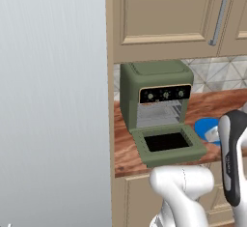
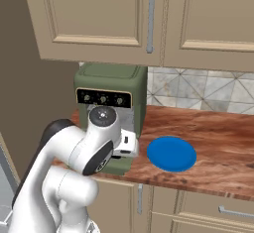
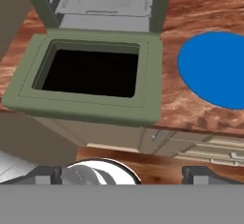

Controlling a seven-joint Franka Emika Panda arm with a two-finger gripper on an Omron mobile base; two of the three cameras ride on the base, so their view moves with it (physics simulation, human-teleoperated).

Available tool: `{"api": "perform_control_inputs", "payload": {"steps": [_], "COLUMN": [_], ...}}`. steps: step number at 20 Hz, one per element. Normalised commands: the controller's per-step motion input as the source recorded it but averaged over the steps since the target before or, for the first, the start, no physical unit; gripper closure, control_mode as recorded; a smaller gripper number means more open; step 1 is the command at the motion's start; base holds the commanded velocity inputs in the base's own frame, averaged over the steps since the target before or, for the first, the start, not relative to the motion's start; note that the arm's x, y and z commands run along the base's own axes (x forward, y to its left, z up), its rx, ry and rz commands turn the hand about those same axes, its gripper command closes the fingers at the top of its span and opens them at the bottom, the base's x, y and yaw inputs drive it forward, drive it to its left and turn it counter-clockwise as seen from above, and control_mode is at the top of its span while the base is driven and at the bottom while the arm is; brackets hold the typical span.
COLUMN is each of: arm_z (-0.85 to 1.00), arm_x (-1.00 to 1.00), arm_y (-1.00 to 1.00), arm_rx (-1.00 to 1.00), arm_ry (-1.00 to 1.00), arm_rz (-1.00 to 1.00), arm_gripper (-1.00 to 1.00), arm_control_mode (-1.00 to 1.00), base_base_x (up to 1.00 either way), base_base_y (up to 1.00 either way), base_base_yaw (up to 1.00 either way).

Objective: Pull the toaster oven rack outwards. Pick up the baguette from the plate and place it on the toaster oven rack. Close the toaster oven door fully and set the temperature to the lowest setting.

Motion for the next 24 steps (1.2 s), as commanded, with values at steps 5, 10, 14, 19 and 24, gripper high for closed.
{"api": "perform_control_inputs", "payload": {"steps": [5, 10, 14, 19, 24], "arm_z": [-0.03, -0.04, -0.15, -0.23, -0.36], "arm_x": [-0.01, -0.07, -0.03, 0.00, 0.00], "arm_y": [-0.13, -0.20, -0.24, -0.29, -0.09], "arm_rx": [-0.07, -0.10, -0.08, -0.01, 0.00], "arm_ry": [-0.01, -0.07, -0.12, -0.13, -0.07], "arm_rz": [0.20, 0.23, 0.26, 0.28, 0.27], "arm_gripper": [-1.00, -1.00, -1.00, -1.00, -1.00], "arm_control_mode": [-1.00, -1.00, -1.00, -1.00, -1.00], "base_base_x": [0.00, 0.00, 0.00, 0.00, 0.00], "base_base_y": [0.00, 0.00, 0.00, 0.00, 0.00], "base_base_yaw": [0.00, 0.00, 0.00, 0.00, 0.00]}}
